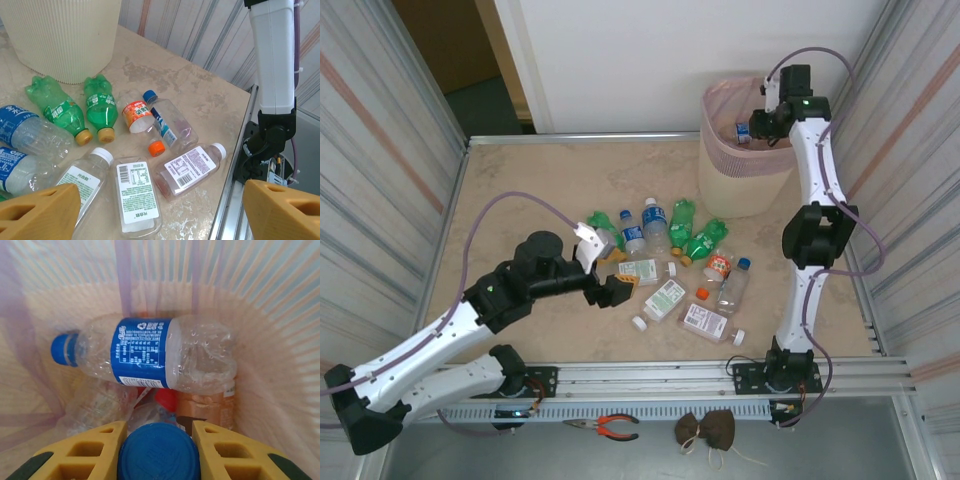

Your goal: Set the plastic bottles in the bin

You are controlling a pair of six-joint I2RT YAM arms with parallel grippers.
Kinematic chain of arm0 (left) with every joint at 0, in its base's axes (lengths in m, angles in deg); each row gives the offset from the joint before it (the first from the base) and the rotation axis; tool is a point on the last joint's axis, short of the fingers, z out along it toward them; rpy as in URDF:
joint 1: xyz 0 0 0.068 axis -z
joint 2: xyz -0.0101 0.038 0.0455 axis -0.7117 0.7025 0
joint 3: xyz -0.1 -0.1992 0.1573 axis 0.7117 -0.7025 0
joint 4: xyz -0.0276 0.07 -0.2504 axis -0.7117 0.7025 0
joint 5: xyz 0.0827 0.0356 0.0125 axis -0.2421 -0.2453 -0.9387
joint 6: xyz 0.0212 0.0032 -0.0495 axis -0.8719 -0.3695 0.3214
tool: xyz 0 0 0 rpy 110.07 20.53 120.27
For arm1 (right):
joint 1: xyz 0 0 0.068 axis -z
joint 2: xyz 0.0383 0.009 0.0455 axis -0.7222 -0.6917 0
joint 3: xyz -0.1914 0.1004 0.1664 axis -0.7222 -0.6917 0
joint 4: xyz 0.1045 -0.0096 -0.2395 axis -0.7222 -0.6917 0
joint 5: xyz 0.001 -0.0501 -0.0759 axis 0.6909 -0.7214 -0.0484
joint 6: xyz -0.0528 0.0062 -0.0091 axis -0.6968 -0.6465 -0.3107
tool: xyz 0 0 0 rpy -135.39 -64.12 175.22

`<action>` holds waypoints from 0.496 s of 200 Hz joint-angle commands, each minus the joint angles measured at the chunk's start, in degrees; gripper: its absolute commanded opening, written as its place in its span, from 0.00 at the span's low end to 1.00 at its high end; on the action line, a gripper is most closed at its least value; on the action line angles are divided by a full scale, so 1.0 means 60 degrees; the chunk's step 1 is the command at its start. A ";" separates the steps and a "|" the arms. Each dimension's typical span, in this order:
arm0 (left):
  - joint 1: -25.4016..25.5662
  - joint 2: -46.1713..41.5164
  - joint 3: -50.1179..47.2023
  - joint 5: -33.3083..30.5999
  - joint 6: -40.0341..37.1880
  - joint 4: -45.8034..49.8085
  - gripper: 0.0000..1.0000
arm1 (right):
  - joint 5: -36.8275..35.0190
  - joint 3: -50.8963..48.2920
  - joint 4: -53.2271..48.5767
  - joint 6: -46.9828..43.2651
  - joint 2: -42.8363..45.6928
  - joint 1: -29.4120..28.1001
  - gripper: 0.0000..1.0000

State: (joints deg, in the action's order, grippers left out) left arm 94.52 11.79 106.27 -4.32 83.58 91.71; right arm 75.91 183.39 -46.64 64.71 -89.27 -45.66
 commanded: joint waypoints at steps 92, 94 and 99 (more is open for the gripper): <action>-0.0325 0.0669 0.0312 0.0349 0.0166 0.0682 0.83 | -0.0395 -0.0039 0.0255 0.0343 0.0990 -0.0140 0.50; -0.0325 0.0692 0.0328 0.0352 0.0176 0.0684 0.83 | -0.0394 -0.0049 0.0238 0.0343 0.1035 -0.0148 0.50; -0.0328 0.0734 0.0347 0.0357 0.0204 0.0699 0.83 | -0.0396 -0.0081 0.0228 0.0350 0.1168 -0.0146 0.50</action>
State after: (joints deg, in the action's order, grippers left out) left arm 92.95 15.50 106.31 -3.60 83.77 94.61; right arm 74.44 182.86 -45.08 66.24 -89.10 -45.96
